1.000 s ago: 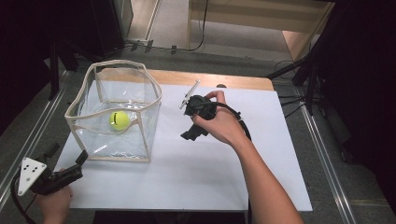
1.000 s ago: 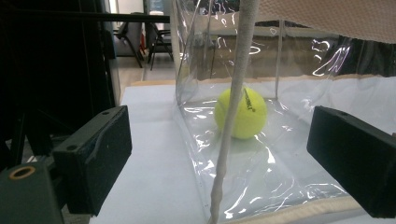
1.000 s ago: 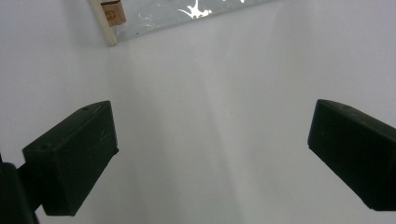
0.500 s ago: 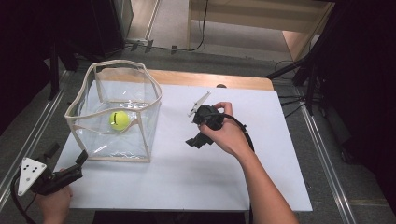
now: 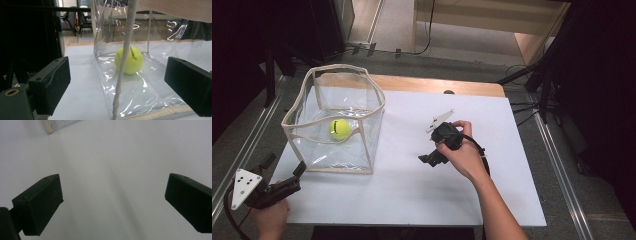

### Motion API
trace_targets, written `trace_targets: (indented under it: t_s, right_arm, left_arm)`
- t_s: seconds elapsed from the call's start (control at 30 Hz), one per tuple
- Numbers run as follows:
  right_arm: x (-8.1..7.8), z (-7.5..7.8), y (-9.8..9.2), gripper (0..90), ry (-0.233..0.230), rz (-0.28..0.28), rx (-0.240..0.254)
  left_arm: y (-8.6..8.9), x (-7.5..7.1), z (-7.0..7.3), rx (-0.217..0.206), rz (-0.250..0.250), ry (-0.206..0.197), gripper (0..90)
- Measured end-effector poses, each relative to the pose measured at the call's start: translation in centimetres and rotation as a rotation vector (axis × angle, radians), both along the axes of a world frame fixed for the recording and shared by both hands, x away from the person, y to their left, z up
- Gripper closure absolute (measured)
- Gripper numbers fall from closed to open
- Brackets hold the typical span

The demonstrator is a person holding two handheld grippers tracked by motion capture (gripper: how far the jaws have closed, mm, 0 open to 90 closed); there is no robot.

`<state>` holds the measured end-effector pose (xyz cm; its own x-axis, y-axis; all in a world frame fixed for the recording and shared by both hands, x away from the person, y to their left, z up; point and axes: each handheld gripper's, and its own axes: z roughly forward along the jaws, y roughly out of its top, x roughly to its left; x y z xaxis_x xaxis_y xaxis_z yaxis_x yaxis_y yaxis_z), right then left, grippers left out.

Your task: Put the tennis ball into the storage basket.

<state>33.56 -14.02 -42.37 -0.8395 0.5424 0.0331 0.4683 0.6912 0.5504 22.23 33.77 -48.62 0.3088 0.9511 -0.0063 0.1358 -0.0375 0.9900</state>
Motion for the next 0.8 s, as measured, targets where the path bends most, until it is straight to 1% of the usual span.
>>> trace_targets:
  t_s: [0.03,0.17,0.23,0.27,0.3,0.33,0.37,0.4,0.43,0.47,0.53,0.57,0.6,0.7,0.77,0.8]
  right_arm:
    - [-0.3,-0.5,-0.5,0.5,-0.011,-0.009,0.024]
    - [-1.0,-1.3,-1.4,0.5,-0.026,-0.047,0.051]
    - [-1.3,-1.6,-1.9,0.5,-0.028,-0.065,0.070]
    - [-1.5,-1.9,-2.2,0.5,-0.038,-0.072,0.082]
    - [-1.7,-2.1,-2.6,0.5,-0.044,-0.092,0.097]
    - [-1.9,-2.2,-2.8,0.5,-0.044,-0.097,0.108]
    - [-1.9,-2.2,-2.8,0.5,-0.044,-0.097,0.108]
    - [-2.2,-2.6,-3.4,0.5,-0.063,-0.112,0.124]
    - [-2.2,-2.6,-3.4,0.5,-0.063,-0.112,0.124]
    - [-2.6,-2.8,-4.0,0.5,-0.074,-0.124,0.145]
    - [-2.9,-3.0,-4.5,0.5,-0.082,-0.139,0.154]
    - [-3.1,-3.2,-4.9,0.5,-0.090,-0.145,0.170]
    - [-3.3,-3.2,-5.1,0.5,-0.093,-0.153,0.175]
    - [-3.9,-3.6,-6.1,0.5,-0.119,-0.174,0.203]
    - [-4.3,-3.8,-6.6,0.5,-0.137,-0.195,0.207]
    - [-4.5,-4.1,-7.0,0.5,-0.139,-0.202,0.224]
  left_arm:
    - [0.0,0.0,0.0,-0.001,-0.001,0.001,6.9]
    - [0.0,0.0,0.0,0.002,0.000,0.000,6.9]
    - [0.0,0.0,0.0,0.003,-0.001,0.000,6.9]
    - [0.0,0.0,0.0,0.004,-0.001,-0.001,6.9]
    - [0.0,0.0,0.0,0.004,-0.001,-0.001,6.9]
    - [-0.1,0.0,0.0,0.005,-0.001,-0.001,6.9]
    - [-0.1,0.0,0.0,0.005,-0.001,-0.001,6.9]
    - [-0.1,0.0,0.0,0.007,0.000,0.000,6.9]
    - [-0.1,0.0,0.0,0.007,0.000,0.000,6.9]
    - [-0.1,0.0,0.0,0.006,0.000,0.000,6.9]
    - [-0.1,0.0,0.0,0.009,0.001,0.001,6.9]
    - [-0.1,0.0,0.0,0.010,-0.001,0.000,6.9]
    - [-0.1,0.0,0.0,0.011,-0.001,0.000,6.9]
    - [-0.1,0.0,0.0,0.011,-0.001,0.000,6.9]
    - [-0.1,0.0,0.0,0.011,-0.001,-0.001,6.9]
    - [-0.1,0.0,0.0,0.012,-0.001,0.000,6.9]
